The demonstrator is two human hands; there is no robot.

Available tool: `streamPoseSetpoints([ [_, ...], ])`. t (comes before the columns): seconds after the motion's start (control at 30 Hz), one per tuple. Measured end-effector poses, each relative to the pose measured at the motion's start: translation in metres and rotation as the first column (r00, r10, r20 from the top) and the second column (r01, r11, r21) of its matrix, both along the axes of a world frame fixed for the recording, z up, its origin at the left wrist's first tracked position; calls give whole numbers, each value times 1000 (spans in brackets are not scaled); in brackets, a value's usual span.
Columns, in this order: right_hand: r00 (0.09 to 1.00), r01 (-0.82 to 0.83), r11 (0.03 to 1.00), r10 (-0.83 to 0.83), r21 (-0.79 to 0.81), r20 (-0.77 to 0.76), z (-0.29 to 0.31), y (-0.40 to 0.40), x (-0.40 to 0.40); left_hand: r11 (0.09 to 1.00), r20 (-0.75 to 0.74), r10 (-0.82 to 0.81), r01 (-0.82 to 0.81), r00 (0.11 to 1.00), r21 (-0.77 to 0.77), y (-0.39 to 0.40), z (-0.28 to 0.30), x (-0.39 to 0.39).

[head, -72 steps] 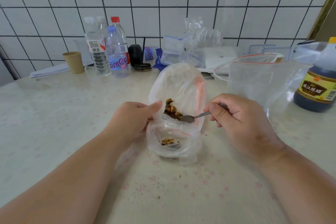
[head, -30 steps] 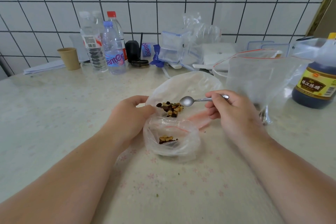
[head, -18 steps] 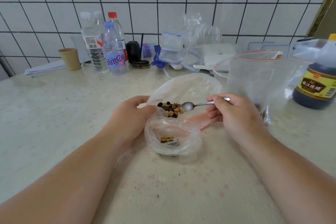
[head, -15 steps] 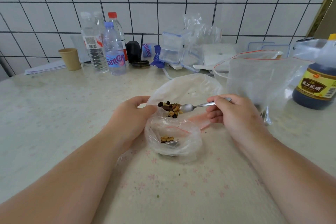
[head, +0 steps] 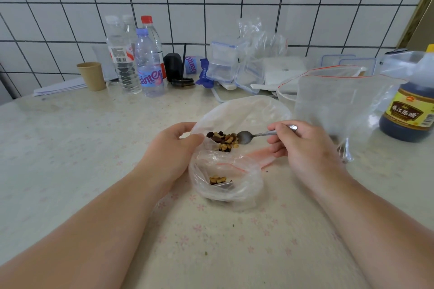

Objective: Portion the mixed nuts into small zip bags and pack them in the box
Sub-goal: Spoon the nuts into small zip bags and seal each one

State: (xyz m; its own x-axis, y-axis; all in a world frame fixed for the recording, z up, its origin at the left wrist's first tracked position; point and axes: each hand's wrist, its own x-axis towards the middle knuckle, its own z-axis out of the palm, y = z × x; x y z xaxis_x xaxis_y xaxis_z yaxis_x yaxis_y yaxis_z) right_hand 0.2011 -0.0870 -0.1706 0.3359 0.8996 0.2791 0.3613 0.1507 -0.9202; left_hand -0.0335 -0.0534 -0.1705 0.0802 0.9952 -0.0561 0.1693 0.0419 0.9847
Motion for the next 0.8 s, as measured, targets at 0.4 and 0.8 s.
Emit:
streamPoseSetpoints([
  [0.4,949,-136,988,110,-69,-296,-3,2,-3,1000,-15,-9,9,1000,3,0,0,2],
  [0.8,911,-171,979,112,-115,-397,-1,0,-7,999,-21,-52,52,998,2,1,-1,2],
])
